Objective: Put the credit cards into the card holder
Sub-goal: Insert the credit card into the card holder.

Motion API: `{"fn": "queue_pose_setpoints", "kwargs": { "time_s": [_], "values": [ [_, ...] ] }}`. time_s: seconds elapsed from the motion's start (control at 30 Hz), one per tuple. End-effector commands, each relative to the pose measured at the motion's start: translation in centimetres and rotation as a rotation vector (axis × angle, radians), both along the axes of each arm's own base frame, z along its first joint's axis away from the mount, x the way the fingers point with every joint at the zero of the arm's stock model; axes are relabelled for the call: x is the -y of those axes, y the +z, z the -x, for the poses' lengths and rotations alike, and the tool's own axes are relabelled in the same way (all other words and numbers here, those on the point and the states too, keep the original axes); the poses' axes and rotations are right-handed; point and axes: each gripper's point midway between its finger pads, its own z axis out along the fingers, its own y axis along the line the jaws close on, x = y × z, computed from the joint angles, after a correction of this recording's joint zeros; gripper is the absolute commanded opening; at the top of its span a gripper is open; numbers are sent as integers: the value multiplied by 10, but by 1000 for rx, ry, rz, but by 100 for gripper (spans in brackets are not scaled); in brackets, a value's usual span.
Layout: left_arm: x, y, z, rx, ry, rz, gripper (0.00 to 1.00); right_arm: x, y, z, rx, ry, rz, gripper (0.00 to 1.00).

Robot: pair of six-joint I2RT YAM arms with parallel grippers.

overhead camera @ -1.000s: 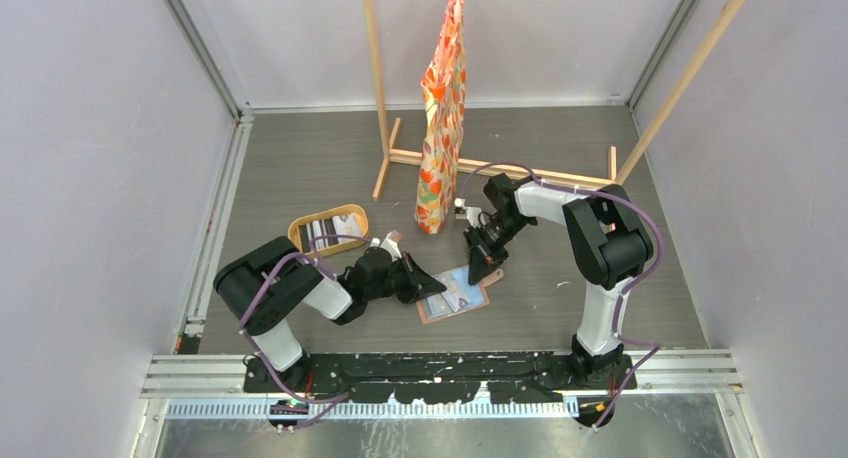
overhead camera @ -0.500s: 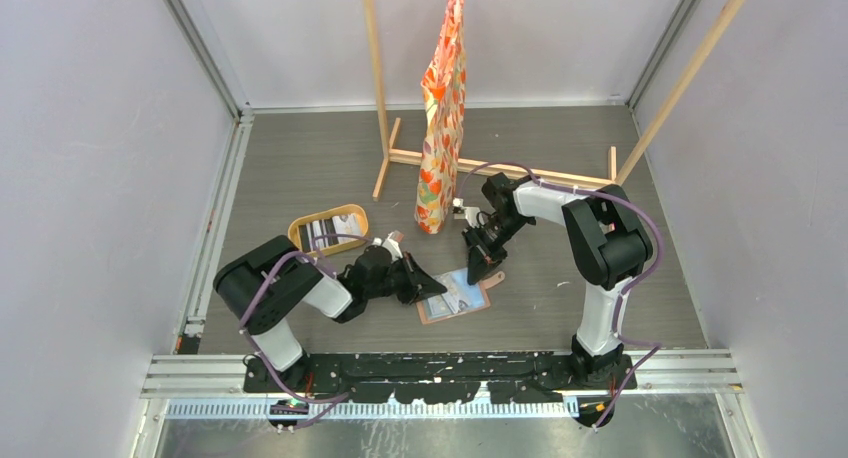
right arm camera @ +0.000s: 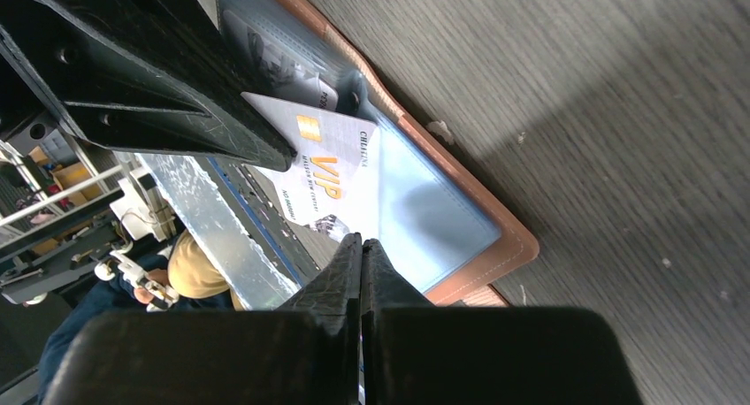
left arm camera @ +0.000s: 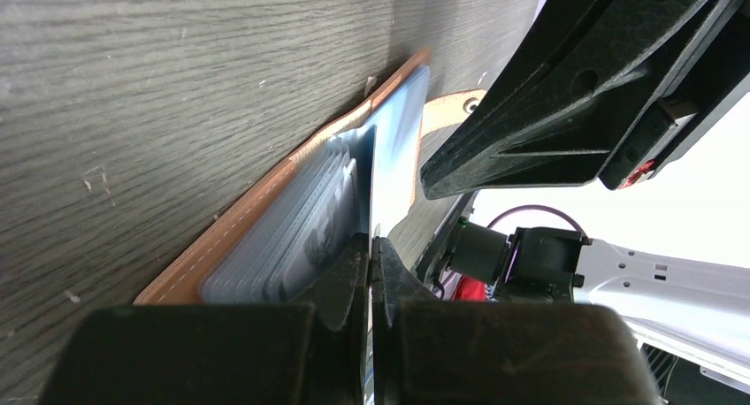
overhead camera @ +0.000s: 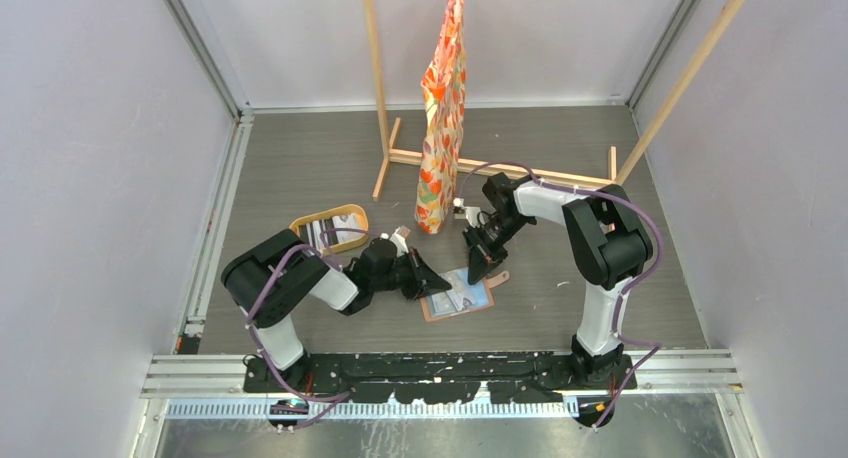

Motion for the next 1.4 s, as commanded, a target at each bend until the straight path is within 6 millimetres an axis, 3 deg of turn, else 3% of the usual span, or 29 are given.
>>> {"fn": "queue_pose_setpoints", "kwargs": {
  "time_s": [0.0, 0.37, 1.0, 1.23, 1.37],
  "values": [
    [-1, 3, 0, 1, -32, -6, 0, -2, 7, -8, 46, 17, -1, 1],
    [-1, 10, 2, -16, -113, -17, 0, -1, 6, -9, 50, 16, 7, 1],
    [6, -3, -1, -41, -201, -59, 1, -1, 7, -9, 54, 19, 6, 1],
    [10, -6, -3, -45, -191, -77, 7, -2, 8, -9, 52, 20, -1, 1],
    [18, -8, -1, -46, -194, -78, 17, -3, 10, -9, 51, 20, -8, 1]
  ]
}}
